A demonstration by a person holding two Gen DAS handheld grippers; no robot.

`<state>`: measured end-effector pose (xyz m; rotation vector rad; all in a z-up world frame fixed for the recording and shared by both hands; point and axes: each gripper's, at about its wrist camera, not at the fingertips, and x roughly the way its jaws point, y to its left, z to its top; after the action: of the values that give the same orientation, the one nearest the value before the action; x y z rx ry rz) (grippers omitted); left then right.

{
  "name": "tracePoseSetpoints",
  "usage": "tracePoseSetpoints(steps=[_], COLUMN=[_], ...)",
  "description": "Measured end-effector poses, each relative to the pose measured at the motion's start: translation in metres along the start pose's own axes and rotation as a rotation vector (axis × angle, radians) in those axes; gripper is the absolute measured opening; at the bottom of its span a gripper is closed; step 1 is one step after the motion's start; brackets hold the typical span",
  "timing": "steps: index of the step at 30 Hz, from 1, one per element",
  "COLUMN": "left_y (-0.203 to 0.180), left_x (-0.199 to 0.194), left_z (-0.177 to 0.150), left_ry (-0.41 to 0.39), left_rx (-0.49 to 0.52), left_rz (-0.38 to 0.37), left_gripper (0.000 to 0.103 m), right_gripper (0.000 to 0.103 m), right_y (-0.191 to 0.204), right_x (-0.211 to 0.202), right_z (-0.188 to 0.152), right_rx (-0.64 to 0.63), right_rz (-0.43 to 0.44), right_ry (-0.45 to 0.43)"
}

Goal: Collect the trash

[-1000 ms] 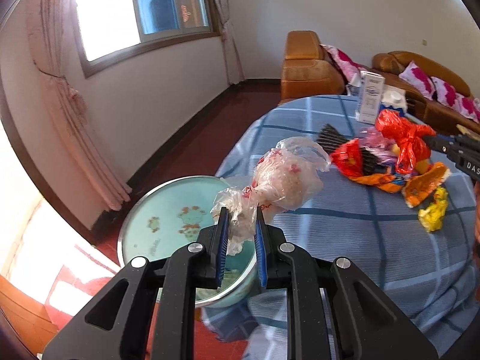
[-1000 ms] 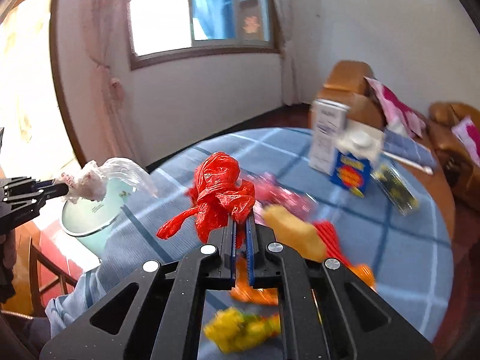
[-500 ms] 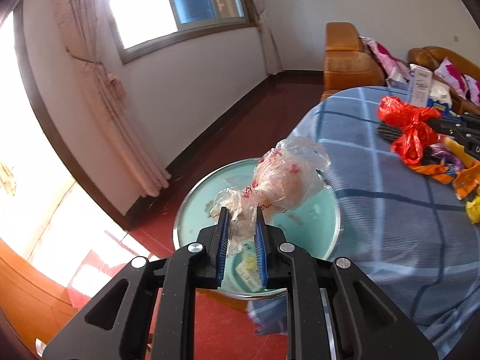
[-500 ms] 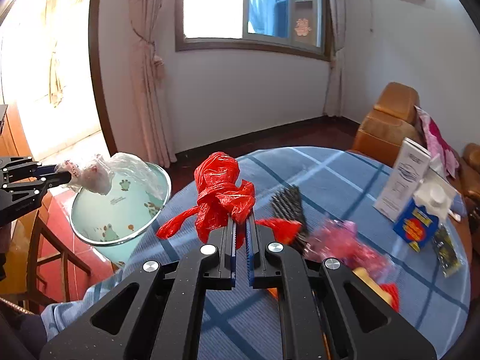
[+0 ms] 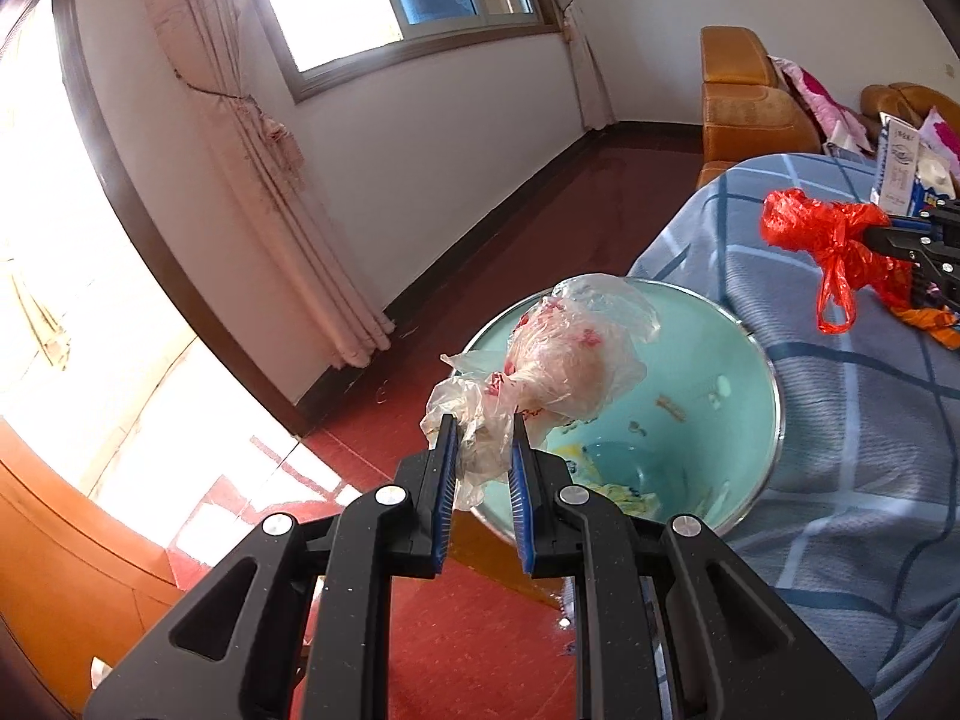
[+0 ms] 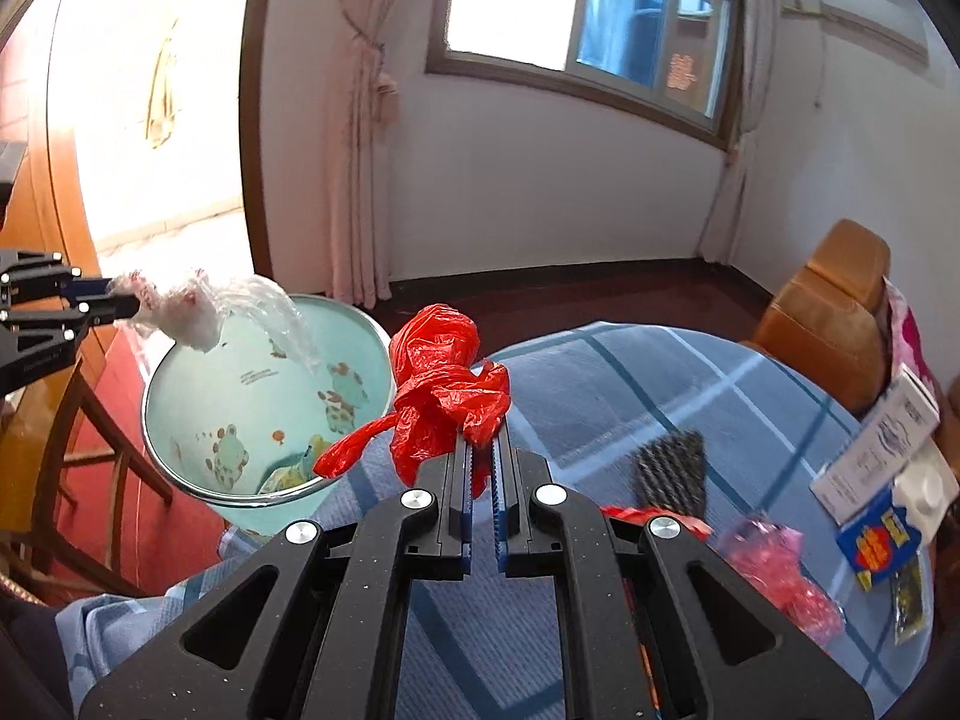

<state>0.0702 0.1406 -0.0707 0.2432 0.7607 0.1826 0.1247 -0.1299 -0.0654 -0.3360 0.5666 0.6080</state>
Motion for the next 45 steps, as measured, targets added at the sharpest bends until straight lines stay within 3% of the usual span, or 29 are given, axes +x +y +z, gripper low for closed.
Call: tracePoseSetpoints(steps=[14,17,18,19,20,21,25,27,36,45], left_y=[0.003,0.000,0.001,-0.001,-0.001,0.000,-0.002,-0.002,-0.027,-0.105], left_x=[0.008,0.009,0.009,0.008,0.007,0.006,0.005,0.005,0.005,-0.004], left_z=[-0.003,-0.004,-0.004,-0.004,-0.005,-0.005,-0.005,-0.005,-0.008,0.001], left_ry=[0.021,0.023,0.022,0.018,0.013,0.006,0.002,0.002,0.019,0.000], left_rx=[-0.008,-0.003,-0.003,-0.003,-0.004,-0.005,-0.009,-0.012,0.005,0.114], left_rz=[-0.003,-0.011,-0.012,-0.016,-0.017,-0.013,-0.013,-0.010,-0.074,-0.201], left_gripper=[0.017,0.021,0.027,0.033,0.047,0.055,0.056,0.061,0.066,0.066], right_gripper=[0.006,0.007,0.007,0.013,0.030,0.037,0.046,0.048,0.057,0.061], right_y=[0.026,0.035,0.038,0.042,0.044,0.045,0.045,0.044,0.003,-0.112], right_x=[0.019,0.025,0.027,0.028,0.029,0.030,0.029,0.026,-0.038,-0.131], right_z=[0.012,0.013,0.013,0.013,0.012,0.012,0.009,0.008,-0.014,-0.102], right_rx=[-0.079,-0.094,-0.101,-0.115,-0.121,-0.118,-0.110,-0.104,0.019,0.359], right_rz=[0.044,0.073,0.078,0.080,0.077,0.082,0.077,0.068,-0.058,-0.319], right_ry=[0.017,0.033,0.039,0.035,0.028,0.029,0.034,0.028,0.011,0.033])
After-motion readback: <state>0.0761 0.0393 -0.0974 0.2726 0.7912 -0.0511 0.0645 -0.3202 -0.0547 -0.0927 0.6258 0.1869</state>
